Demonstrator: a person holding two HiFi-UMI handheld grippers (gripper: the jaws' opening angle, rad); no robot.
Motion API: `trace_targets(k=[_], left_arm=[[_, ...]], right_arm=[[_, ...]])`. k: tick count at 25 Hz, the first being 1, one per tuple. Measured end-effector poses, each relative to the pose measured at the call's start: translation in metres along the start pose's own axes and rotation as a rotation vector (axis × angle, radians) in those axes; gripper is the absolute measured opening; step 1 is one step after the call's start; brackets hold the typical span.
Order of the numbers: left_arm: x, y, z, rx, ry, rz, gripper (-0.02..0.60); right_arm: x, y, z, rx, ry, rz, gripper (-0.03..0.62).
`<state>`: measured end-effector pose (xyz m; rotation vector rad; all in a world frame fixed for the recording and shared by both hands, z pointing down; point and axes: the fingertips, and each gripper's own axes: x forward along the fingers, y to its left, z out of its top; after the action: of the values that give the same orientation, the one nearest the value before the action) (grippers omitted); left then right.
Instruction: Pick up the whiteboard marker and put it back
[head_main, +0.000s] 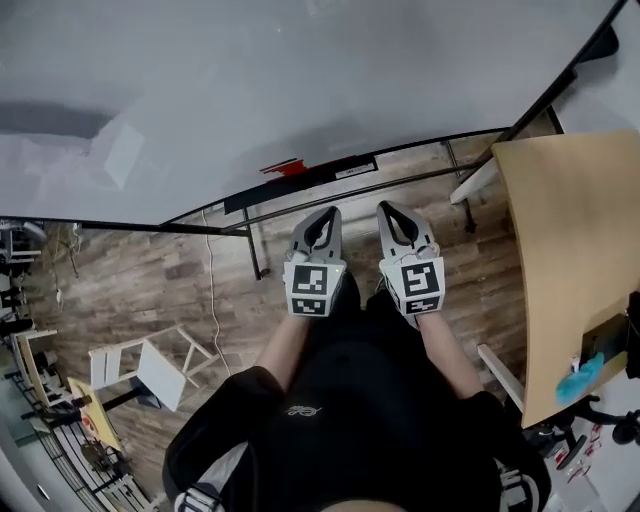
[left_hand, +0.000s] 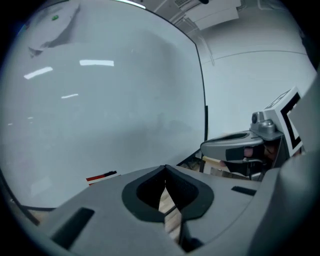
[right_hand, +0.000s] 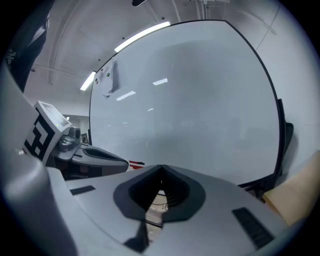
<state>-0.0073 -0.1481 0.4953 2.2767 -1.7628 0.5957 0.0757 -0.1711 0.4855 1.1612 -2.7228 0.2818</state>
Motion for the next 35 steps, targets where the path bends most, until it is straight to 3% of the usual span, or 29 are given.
trace_targets(k=[7,14,18,24,35], left_arm=[[-0.044,0.021,0.006,-0.022,-0.087,0.086,0.006],[-0.095,0.05,0.008,-0.076,-0.166,0.117,0.006],[-0.135,0.071,0.007,-0.04,-0.196,0.142,0.006],[-0.162,0.089,0.009,-0.153,-0.296,0.123,0.006],[-0.192,0.11,0.003,-0.129,-0.321,0.131,0.006]], right_arm=[[-0.003,0.035,0.013,-0.007,-0.063,0.038,0.002],[-0.001,0.09,0.028,-0.042,-0.088,0.047,0.002],[-0.006,0.127,0.036,-0.065,-0.09,0.023,0.002],[-0.017,0.16,0.06,-0.102,-0.132,0.001,0.002],[-0.029,0.182,0.071,-0.165,-0.177,-0.026,0.002]])
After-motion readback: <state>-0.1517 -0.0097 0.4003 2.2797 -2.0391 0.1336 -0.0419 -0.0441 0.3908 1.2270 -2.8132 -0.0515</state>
